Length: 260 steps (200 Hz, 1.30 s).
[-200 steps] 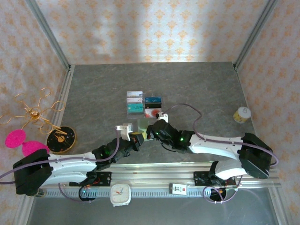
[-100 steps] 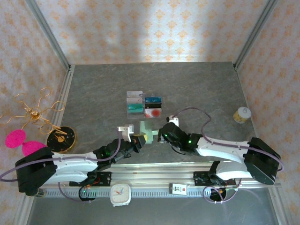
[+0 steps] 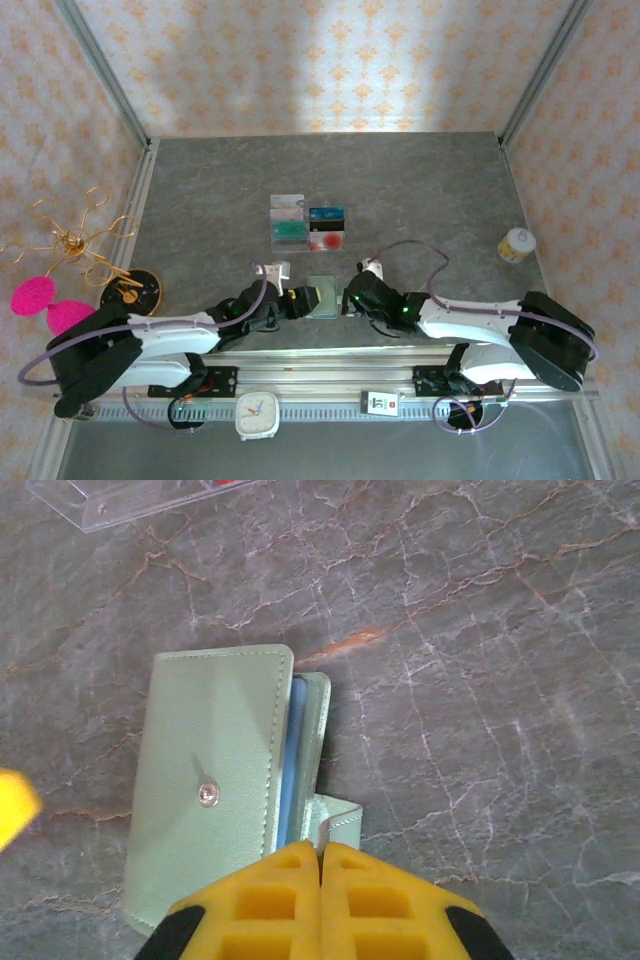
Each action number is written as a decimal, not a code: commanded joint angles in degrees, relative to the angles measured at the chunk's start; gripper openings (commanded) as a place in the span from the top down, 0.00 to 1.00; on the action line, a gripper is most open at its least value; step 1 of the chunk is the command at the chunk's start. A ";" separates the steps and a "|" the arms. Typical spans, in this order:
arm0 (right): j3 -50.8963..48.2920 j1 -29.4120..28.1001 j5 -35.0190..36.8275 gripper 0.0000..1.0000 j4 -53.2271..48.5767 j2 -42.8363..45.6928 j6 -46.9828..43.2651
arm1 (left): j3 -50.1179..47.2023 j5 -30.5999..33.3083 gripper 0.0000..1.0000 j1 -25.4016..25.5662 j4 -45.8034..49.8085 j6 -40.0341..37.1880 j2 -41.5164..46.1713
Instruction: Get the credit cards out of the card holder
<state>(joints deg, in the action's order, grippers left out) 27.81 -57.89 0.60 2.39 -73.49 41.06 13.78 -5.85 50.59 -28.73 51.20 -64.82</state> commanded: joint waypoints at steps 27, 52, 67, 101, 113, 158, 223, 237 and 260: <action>12.59 -2.52 -2.94 1.00 -4.15 -3.81 -6.19 | 1.93 10.70 0.25 -0.57 15.29 -5.39 16.36; 18.24 -5.15 -2.80 1.00 -5.49 -4.74 -5.94 | 2.63 12.81 0.22 -1.23 19.80 -6.62 22.37; 18.64 -5.56 -2.80 1.00 -4.82 -3.81 -4.83 | 2.57 12.75 0.22 -1.61 20.83 -6.99 24.09; 14.71 -4.78 1.46 1.00 -6.35 -1.58 -0.90 | 2.74 11.21 0.22 -1.98 21.25 -8.09 23.46; 11.57 -3.83 1.93 1.00 -6.22 -0.58 1.98 | 2.74 10.07 0.23 -1.98 20.47 -8.31 22.13; 0.38 -1.67 7.68 1.00 -6.37 5.43 9.61 | 1.49 6.69 0.36 -2.07 15.33 -7.96 15.20; -1.09 1.79 7.93 0.74 -7.25 1.45 6.97 | 0.72 7.17 0.45 -2.37 14.35 -7.12 10.00; 0.35 1.75 7.63 0.63 -8.36 3.48 4.59 | 0.90 8.65 0.38 -2.44 16.09 -7.42 12.16; 3.25 1.50 4.75 0.49 -9.33 8.73 -1.08 | 0.85 11.04 0.34 -2.77 19.09 -8.00 15.84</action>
<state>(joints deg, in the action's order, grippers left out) 26.87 -56.23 5.50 -5.15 -69.84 46.11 14.83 1.89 48.58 -12.29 43.75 -52.38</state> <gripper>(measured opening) 0.469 0.646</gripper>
